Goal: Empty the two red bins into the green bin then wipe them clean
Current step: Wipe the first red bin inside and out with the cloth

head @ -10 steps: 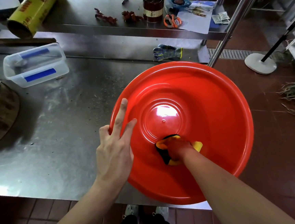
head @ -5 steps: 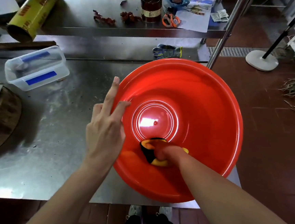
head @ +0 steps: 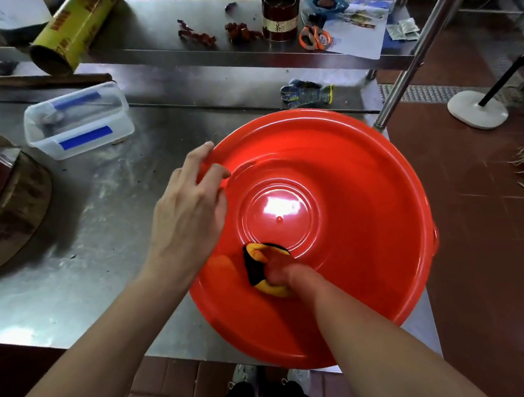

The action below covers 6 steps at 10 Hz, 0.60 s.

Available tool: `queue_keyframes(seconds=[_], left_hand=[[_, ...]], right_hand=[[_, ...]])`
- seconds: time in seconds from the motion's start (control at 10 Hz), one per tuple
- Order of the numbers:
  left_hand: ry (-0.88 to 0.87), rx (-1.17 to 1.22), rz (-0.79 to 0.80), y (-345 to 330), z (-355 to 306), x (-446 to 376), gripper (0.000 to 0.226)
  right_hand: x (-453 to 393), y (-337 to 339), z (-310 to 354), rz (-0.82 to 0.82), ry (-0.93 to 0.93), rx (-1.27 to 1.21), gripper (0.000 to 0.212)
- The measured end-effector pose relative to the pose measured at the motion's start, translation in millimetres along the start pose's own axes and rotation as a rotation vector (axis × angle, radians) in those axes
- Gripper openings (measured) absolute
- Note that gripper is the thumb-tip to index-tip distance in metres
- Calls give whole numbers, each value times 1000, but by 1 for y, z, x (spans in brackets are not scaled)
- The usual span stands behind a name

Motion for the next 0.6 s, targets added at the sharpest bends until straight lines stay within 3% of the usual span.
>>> queue_keyframes(seconds=[0.2, 0.3, 0.4, 0.6], left_hand=[[63, 40, 88, -1, 11, 23, 61], [141, 114, 116, -1, 11, 46, 85], [207, 190, 115, -3, 6, 64, 94], [276, 211, 77, -10, -23, 93, 90]], right_hand=[[6, 8, 0, -52, -1, 20, 57], [5, 9, -6, 14, -42, -51, 58], [6, 11, -9, 41, -101, -153, 64], [8, 14, -11, 65, -131, -147, 53]])
Point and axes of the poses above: each hand's wrist, its own x-axis away from the middle knuckle, its own y-axis out of the back of the hand, z = x × y, the point moved 6 cm from there along -x, towards the middle knuckle, and after that the axes turned 15 degrees about -y, right-handed, at the moved point
